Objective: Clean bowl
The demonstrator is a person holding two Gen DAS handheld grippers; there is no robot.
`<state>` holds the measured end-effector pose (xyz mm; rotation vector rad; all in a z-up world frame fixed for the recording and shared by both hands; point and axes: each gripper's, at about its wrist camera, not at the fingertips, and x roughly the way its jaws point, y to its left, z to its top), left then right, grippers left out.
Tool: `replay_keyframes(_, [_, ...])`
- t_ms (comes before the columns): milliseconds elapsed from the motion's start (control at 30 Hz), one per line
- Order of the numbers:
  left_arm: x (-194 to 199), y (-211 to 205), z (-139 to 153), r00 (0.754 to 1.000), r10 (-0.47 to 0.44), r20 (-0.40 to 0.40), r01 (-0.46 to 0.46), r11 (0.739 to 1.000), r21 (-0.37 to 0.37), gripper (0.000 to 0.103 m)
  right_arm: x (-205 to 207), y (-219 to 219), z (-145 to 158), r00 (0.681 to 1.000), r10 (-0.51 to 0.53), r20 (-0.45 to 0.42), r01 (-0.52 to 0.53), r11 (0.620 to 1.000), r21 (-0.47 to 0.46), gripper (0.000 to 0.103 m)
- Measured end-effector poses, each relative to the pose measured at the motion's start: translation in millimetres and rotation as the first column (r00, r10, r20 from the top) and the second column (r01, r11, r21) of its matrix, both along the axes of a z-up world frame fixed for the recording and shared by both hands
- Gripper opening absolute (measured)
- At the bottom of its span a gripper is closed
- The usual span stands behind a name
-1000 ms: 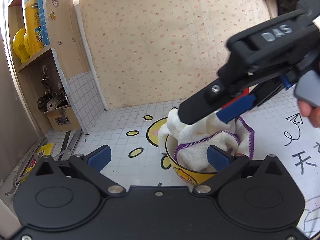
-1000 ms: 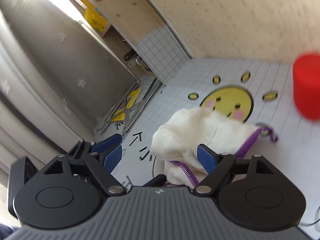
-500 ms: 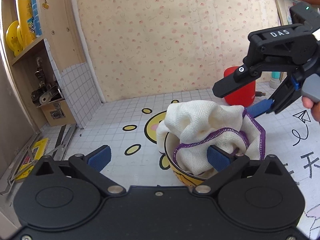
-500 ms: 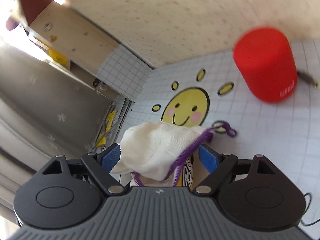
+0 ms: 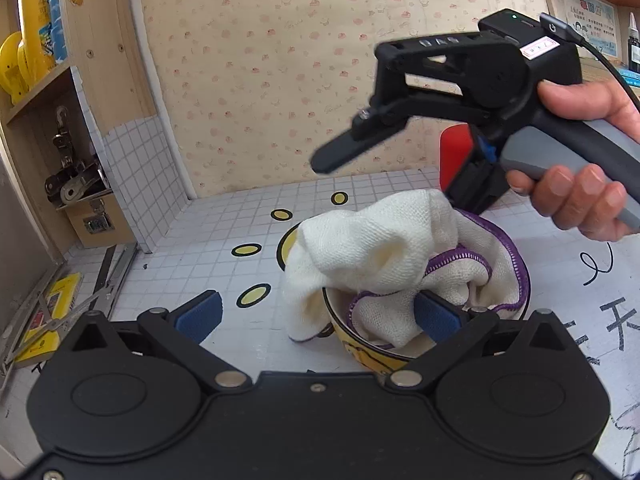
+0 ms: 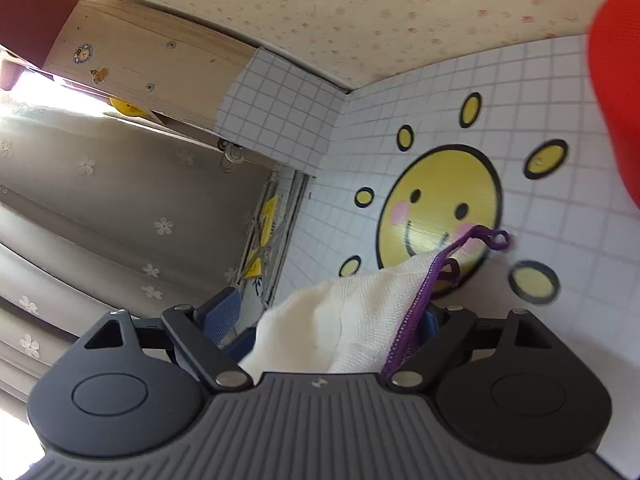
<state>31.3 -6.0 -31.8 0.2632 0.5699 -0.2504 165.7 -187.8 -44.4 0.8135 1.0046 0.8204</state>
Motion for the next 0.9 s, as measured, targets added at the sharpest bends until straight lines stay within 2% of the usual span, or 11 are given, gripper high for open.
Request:
replay_keyframes(167, [0.6,-0.5,-0.5,1.0,-0.002,0.001,0.002,1.0,0.007,0.103,-4.1,1.1,14.8,0.996,0.024,0.09,-0.032,0.996,0.088,0.087])
replay_keyframes(300, [0.9,-0.9,-1.1,1.0,0.006,0.002,-0.006,1.0,0.01,0.103,-14.6,3.3,32.5,0.989,0.056,0.14,-0.068,0.994,0.084,0.087])
replay_keyframes(600, [-6.3,-1.8,3.5,1.0,0.023,0.019,-0.024,0.999,0.025,0.102,-65.7,8.9,81.3,0.958,0.121,0.261,-0.118,0.993,-0.028,0.087])
replay_keyframes(800, [-14.4,-0.4,6.9,0.999,0.026,0.036,-0.028,0.999,0.036,0.102,-97.5,18.0,97.2,0.911,0.144,0.386,-0.071,0.978,-0.197,0.087])
replay_keyframes(833, [-15.5,-0.3,7.4,0.999,0.028,0.037,-0.029,0.999,0.034,0.102,-101.5,19.8,97.0,0.903,0.15,0.402,-0.064,0.974,-0.219,0.085])
replay_keyframes(900, [-17.0,-0.7,7.9,0.999,0.031,0.042,-0.032,0.999,0.037,0.102,-108.9,23.5,96.1,0.887,0.166,0.43,-0.055,0.964,-0.259,0.073])
